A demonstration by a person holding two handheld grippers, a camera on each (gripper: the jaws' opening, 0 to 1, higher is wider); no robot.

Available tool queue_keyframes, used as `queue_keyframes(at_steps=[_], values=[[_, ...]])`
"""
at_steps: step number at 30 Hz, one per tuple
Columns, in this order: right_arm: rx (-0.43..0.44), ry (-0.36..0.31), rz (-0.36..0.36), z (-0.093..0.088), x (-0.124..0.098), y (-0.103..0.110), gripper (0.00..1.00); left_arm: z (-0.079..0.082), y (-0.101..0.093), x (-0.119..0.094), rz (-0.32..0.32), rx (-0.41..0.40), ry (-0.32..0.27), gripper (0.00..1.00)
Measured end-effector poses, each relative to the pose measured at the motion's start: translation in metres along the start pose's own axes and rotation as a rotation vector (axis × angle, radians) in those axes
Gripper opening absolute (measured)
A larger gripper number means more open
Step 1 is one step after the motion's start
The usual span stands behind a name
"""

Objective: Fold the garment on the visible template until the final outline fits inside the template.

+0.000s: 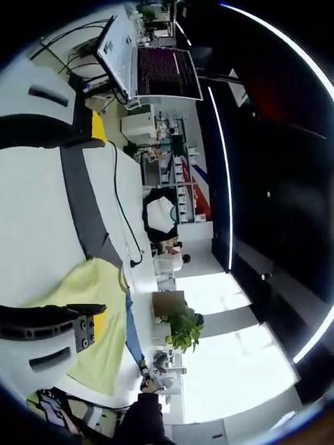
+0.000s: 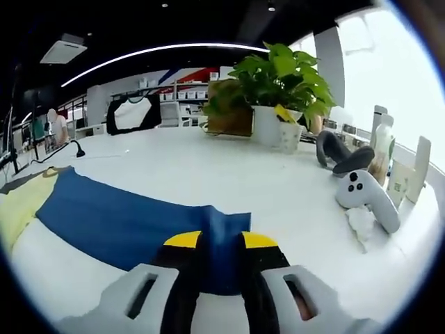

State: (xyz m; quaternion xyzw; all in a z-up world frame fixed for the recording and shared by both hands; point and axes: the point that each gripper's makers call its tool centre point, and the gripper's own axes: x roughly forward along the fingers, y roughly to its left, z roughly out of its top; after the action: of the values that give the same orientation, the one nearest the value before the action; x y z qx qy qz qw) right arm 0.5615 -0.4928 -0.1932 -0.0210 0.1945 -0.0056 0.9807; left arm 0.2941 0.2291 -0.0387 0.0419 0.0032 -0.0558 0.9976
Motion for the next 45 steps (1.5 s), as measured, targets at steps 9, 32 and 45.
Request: queue_keyframes(at_steps=[9, 32, 45], values=[[-0.046, -0.008, -0.005, 0.001, 0.002, 0.003, 0.0, -0.005, 0.003, 0.0, -0.002, -0.011, 0.011, 0.97], [0.004, -0.145, 0.005, 0.086, -0.031, 0.047, 0.0, -0.011, 0.005, 0.004, -0.005, -0.033, 0.017, 0.96], [0.075, -0.368, 0.224, 0.183, -0.068, 0.161, 0.0, 0.006, 0.005, -0.002, 0.033, 0.001, 0.0, 1.0]])
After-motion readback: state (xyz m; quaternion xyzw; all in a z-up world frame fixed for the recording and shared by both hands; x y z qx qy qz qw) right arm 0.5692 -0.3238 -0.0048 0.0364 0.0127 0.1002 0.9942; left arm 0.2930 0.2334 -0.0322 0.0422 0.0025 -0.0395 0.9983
